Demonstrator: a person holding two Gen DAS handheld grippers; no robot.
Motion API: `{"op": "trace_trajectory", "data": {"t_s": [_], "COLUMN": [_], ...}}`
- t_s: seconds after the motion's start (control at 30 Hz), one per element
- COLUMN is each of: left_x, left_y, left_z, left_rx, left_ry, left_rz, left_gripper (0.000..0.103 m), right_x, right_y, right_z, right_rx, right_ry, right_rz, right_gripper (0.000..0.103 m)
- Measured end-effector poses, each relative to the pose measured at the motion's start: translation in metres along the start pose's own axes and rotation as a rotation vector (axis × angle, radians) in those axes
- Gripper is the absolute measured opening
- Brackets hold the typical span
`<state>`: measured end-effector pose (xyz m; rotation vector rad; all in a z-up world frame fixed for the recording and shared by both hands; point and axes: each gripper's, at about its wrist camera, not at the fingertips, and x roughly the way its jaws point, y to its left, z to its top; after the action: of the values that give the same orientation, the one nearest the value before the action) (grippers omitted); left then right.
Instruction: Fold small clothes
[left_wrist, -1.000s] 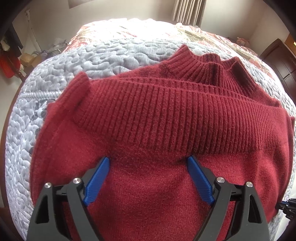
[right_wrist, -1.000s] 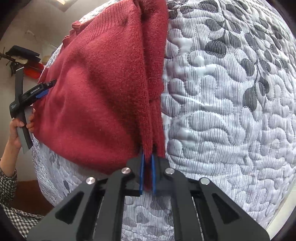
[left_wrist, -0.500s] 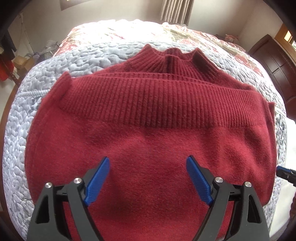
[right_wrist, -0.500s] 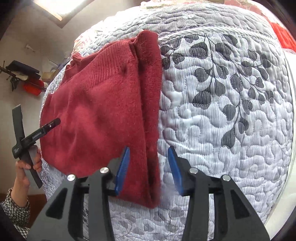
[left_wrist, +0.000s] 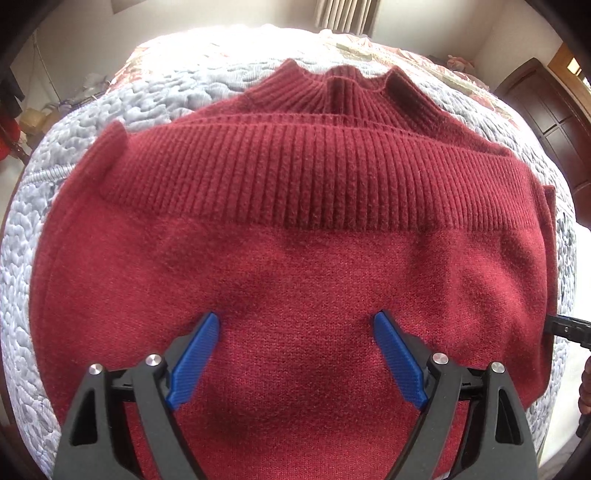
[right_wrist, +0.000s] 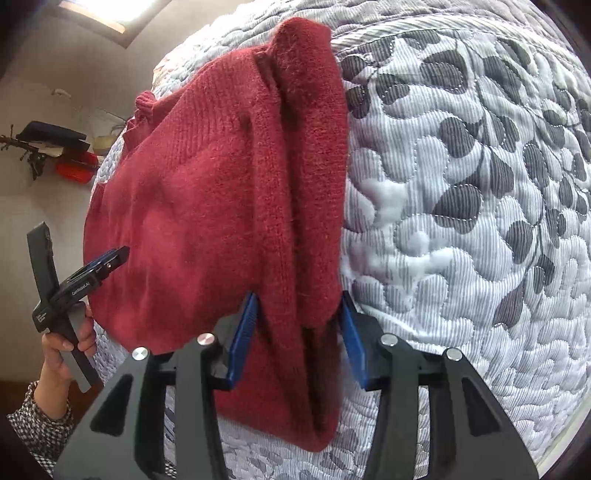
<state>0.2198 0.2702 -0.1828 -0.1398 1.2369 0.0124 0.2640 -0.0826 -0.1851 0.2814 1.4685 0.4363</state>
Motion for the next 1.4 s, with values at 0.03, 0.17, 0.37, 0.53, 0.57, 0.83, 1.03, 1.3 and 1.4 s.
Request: {"op": "trace_trajectory", "data": {"t_s": [0.03,0.17,0.37,0.53,0.57,0.83,1.03,1.3,1.4], "left_x": [0.001,0.006,-0.006,0.0,0.004,0.012,0.02,0.031,0.034], "left_y": [0.0,0.002,0.016,0.048,0.053,0.054,0.047,0.034,0.034], "left_z": [0.0,-0.002,0.003,0.0,-0.001,-0.004,-0.005,-0.01,-0.01], "left_rx": [0.004,0.014,0.004,-0.055,-0.066,-0.049,-0.038,-0.028,-0.021], "left_ry": [0.001,0.002,0.006,0.034,0.038,0.035,0.03,0.021,0.02], "left_rz": [-0.002,-0.009,-0.002,0.022,0.013,0.008,0.022,0.022,0.019], "left_gripper": [0.088,0.09,0.084,0.084,0.086,0.088,0.091,0.094,0.095], "right_x": [0.001,0.01,-0.014,-0.019,-0.011,0.015,0.01,0.02,0.027], "right_y": [0.002,0.007,0.01,0.016,0.013,-0.004,-0.004,0.011,0.026], "right_z": [0.0,0.005,0.001,-0.002,-0.001,0.001,0.003,0.007,0.009], "right_rx": [-0.005,-0.017,-0.017,-0.043,-0.031,0.088,0.087,0.106,0.106], "right_ry": [0.004,0.016,-0.039,-0.053,-0.031,-0.003,0.004,0.013,0.018], "right_rz": [0.001,-0.003,0.118,0.086,0.058,0.091,0.045,-0.027,-0.067], "right_gripper": [0.051,0.041,0.019,0.019,0.019,0.019,0.019,0.02,0.02]}}
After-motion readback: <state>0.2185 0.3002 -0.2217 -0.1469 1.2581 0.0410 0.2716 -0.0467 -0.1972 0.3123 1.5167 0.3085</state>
